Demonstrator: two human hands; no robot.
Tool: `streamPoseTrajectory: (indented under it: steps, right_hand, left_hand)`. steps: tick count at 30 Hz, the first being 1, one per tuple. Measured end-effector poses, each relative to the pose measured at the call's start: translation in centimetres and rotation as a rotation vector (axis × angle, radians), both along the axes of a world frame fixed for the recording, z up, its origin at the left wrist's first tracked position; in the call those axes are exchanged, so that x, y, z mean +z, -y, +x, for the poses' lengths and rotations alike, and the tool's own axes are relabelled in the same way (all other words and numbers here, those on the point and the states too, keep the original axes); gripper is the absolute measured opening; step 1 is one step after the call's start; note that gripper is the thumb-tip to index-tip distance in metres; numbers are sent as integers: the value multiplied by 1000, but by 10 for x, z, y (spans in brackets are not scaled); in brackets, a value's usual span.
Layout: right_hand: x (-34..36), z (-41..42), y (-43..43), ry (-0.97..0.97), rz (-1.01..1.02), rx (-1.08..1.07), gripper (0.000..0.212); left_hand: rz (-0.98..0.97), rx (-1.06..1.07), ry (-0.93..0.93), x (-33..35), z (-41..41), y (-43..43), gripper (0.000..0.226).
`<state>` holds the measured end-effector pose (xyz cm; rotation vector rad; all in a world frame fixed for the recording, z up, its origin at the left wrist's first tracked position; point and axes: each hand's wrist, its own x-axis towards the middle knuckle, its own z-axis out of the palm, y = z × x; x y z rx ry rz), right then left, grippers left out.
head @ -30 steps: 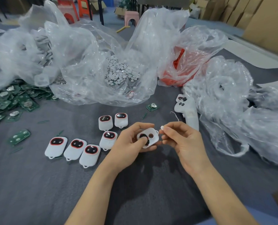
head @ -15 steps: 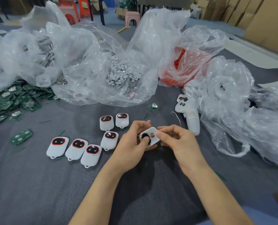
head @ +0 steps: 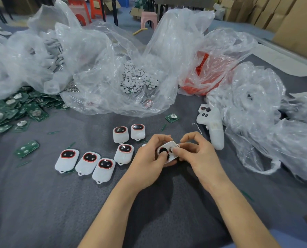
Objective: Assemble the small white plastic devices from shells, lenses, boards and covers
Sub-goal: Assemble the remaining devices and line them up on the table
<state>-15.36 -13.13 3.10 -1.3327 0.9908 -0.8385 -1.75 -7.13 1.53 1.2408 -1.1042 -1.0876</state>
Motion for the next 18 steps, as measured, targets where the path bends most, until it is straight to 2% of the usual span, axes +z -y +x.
streamPoseTrajectory:
  steps: [7, 11, 15, 18]
  right_hand:
    - [3, 1, -2, -44, -49, 67, 25]
    - [8, 0, 0, -67, -20, 101, 25]
    - [12, -2, 6, -185, -30, 178, 27]
    - [13, -3, 8, -212, -24, 207, 28]
  left_hand:
    - [6, -5, 57, -2, 1, -1, 37]
    - [8, 6, 176, -1, 2, -3, 38]
    - [-31, 50, 408, 3, 4, -4, 37]
    - [-27, 54, 443, 4, 4, -5, 35]
